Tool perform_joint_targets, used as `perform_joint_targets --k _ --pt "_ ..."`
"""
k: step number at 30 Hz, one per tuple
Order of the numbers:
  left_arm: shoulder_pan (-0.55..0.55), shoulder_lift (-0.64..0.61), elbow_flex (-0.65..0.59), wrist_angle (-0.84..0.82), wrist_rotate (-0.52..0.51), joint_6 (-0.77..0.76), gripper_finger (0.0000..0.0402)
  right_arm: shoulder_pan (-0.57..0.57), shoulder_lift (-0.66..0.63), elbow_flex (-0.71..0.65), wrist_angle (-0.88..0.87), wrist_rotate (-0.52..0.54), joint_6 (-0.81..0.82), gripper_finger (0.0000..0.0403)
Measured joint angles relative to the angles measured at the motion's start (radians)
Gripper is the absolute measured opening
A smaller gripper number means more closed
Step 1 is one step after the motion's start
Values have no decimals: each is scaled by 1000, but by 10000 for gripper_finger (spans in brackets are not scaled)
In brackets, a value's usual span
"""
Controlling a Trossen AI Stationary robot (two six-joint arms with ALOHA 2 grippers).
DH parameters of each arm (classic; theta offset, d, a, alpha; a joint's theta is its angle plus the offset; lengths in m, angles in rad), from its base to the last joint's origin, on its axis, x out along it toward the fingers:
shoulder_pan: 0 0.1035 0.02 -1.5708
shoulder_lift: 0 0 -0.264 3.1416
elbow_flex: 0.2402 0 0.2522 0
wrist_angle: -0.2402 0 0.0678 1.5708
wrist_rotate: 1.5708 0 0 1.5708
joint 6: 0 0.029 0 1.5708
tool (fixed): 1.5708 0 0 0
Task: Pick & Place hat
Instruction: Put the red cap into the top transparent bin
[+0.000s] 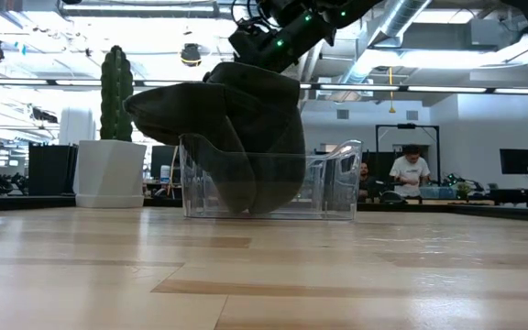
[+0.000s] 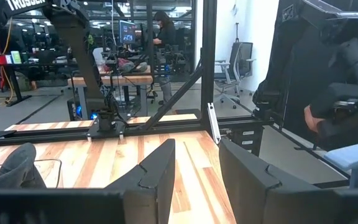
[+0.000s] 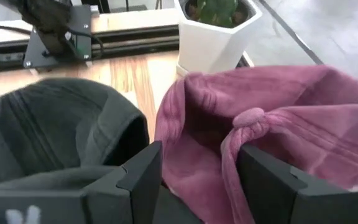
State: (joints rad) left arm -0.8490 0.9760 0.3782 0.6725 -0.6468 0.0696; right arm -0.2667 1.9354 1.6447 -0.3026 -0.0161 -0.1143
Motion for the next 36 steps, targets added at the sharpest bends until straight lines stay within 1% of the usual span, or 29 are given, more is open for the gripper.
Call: perform_joint_targets --k 8,12,15,18,20,22,26,27,29,33,36 --pt "0 0 0 0 0 0 122 10 -3 0 -65 -8 0 189" --pt "0 0 0 0 0 0 122 19 -4 0 -57 -8 0 188" --pt "0 0 0 0 0 0 122 20 -12 0 -46 -8 0 179" --pt "0 0 0 1 0 0 122 21 -13 0 -39 -9 1 156" --pt "0 0 0 0 0 0 122 21 -13 0 -24 -12 1 131" --pt "0 0 0 0 0 0 122 23 -10 0 -3 -19 1 98" --pt "0 0 0 1 -4 0 122 25 -1 0 30 -65 1 19" --pt "0 0 0 1 -4 0 122 25 -1 0 39 -66 1 10" --pt "0 0 0 1 -4 0 122 24 0 0 41 -69 13 11" --pt "0 0 0 1 -4 0 122 24 1 0 36 -116 27 3" --pt "0 0 0 1 -4 0 122 25 1 0 0 -120 28 7"
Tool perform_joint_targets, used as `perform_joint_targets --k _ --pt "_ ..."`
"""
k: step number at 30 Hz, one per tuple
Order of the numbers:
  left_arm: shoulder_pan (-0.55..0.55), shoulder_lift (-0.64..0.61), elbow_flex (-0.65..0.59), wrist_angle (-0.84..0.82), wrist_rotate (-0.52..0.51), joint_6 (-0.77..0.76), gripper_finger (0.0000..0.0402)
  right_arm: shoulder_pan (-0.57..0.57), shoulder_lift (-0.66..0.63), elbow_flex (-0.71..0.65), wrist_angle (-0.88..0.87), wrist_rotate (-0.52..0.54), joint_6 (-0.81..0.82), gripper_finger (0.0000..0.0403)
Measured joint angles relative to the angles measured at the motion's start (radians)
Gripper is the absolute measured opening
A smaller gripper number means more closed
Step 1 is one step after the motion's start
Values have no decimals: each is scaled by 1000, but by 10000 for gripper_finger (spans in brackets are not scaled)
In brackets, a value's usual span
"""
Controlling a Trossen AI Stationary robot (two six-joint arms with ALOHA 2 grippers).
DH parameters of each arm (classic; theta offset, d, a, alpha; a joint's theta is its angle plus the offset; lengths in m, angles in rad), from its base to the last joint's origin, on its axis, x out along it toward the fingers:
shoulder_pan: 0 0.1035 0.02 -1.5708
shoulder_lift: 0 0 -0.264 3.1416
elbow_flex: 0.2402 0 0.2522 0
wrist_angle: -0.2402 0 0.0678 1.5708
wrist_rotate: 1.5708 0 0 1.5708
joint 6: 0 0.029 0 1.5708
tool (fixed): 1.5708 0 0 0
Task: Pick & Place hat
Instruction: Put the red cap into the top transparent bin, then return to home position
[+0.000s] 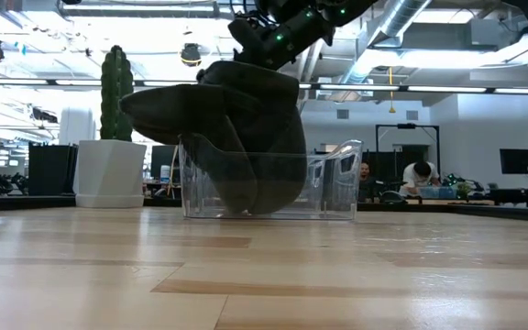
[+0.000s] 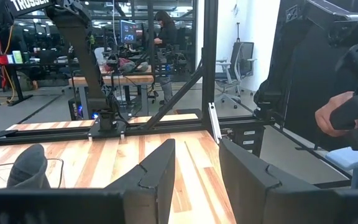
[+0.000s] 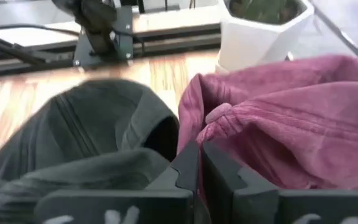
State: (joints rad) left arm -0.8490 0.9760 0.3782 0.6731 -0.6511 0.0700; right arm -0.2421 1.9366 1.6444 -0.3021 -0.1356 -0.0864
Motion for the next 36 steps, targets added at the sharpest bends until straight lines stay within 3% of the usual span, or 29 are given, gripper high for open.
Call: perform_joint_targets --k 9,23,31,36 --pt "0 0 0 0 0 0 122 -9 0 0 -43 1 -46 33" --pt "0 0 0 0 0 0 122 -8 -56 1 -123 12 -97 147" --pt "0 0 0 -3 0 0 122 -8 -161 0 -260 142 -92 157" --pt "0 7 0 -3 4 -56 122 -4 -266 0 -452 260 -33 130"
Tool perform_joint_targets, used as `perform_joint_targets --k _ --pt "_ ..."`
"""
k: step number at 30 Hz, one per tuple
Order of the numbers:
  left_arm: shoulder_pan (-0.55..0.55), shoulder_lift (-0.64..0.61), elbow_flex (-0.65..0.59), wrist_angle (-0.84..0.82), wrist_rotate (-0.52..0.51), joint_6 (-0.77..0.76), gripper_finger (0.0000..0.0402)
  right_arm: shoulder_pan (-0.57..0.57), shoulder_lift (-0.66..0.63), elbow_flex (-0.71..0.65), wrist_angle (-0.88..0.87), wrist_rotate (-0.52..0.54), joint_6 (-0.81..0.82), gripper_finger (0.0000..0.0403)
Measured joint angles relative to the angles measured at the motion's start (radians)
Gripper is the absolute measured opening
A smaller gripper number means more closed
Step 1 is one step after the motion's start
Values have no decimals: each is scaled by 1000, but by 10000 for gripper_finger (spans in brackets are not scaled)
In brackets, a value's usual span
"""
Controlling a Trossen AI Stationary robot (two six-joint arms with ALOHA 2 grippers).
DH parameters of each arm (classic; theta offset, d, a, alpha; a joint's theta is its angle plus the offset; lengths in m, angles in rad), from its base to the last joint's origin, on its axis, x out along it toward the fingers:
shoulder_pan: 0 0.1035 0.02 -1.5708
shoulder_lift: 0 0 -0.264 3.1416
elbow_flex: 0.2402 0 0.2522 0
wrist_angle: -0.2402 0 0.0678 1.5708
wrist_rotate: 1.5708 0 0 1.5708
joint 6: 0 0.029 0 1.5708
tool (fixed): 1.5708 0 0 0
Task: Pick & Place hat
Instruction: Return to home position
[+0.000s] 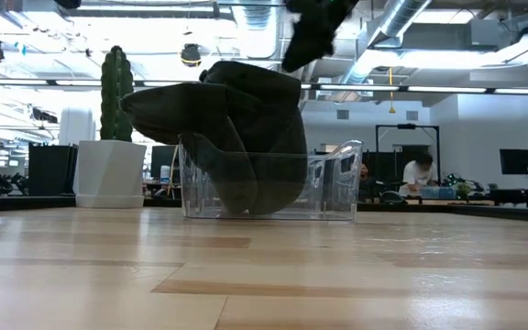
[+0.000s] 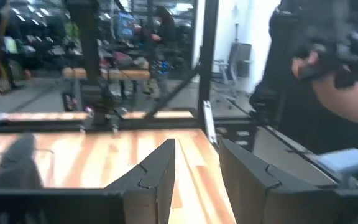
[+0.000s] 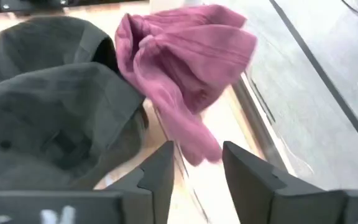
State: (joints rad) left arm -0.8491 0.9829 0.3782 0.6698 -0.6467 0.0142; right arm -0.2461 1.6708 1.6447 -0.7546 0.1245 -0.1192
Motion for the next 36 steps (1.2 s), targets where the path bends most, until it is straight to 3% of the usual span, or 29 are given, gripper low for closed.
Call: perform_joint_targets --k 5,11,13,17,19,25,28,32,34,36 --pt "20 21 -1 -4 99 -26 122 56 -165 -97 -6 -16 14 95" --pt "146 -1 -1 -14 137 -50 122 182 -462 -419 186 -23 21 82" --pt "232 -31 -1 -32 229 -71 122 230 -577 -558 273 -24 39 82" --pt "438 -104 -1 -124 527 -130 122 318 -804 -848 480 -24 76 82" --pt "525 -132 -1 -171 596 -144 122 359 -915 -992 584 -20 99 82" --pt "661 -215 -100 -186 602 -157 122 450 -1227 -1335 746 56 180 82" --pt "695 -280 -218 -80 588 -177 122 485 -1381 -1449 747 143 198 82" --pt "722 -374 -373 43 587 -217 122 517 -1582 -1549 709 225 192 82" --pt "727 -416 -373 -13 583 -226 122 527 -1670 -1577 643 243 183 82" --pt "724 -425 -373 -10 586 -220 122 534 -1664 -1579 634 256 182 82"
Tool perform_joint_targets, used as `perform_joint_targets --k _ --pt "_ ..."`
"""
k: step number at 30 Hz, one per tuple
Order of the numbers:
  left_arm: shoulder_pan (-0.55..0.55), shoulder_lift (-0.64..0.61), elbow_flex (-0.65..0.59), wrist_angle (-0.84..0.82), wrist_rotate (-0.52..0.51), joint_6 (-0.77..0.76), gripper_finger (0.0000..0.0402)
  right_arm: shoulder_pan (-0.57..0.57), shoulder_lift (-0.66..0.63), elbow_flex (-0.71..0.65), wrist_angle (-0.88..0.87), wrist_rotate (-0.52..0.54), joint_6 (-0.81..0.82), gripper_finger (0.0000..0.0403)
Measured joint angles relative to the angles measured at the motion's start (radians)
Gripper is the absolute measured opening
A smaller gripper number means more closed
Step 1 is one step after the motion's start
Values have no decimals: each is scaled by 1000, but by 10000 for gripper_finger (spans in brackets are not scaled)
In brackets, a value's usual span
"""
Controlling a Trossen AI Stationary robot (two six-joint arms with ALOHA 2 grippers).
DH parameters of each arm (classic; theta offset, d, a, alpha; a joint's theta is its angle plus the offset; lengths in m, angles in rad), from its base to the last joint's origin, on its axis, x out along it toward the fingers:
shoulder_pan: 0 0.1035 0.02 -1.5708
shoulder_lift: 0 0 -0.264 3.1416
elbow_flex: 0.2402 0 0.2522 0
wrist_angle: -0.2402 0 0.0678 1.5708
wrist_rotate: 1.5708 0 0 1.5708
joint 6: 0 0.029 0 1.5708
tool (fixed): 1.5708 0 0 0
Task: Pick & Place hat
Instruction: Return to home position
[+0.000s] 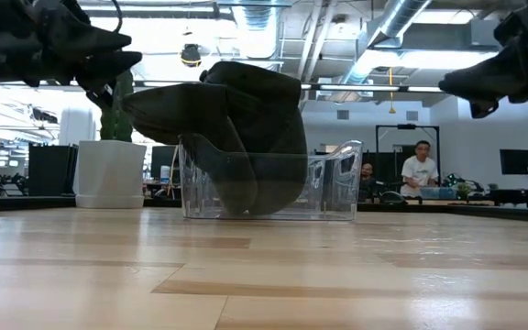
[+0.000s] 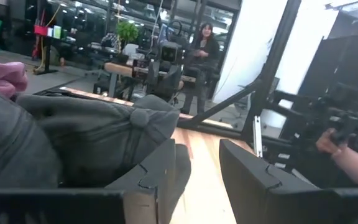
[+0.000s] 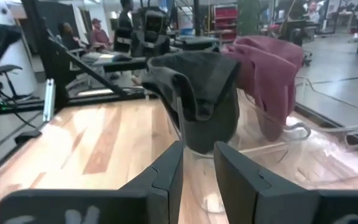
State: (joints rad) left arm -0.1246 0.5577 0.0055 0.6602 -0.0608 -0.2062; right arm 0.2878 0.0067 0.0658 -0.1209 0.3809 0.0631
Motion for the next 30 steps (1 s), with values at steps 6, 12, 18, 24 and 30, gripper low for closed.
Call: perform_joint_targets --k 6,12,18,24,30 --pt "2 6 0 0 -2 15 122 34 7 0 -1 15 -11 82" --pt "2 12 0 -1 -2 14 122 52 25 0 -2 15 -2 82" --pt "2 12 0 0 -2 14 122 51 34 -1 -3 12 42 82" --pt "2 12 0 3 -2 14 122 52 32 -1 -4 12 42 82" --pt "2 12 0 4 -2 14 122 52 32 -1 -4 11 42 82"
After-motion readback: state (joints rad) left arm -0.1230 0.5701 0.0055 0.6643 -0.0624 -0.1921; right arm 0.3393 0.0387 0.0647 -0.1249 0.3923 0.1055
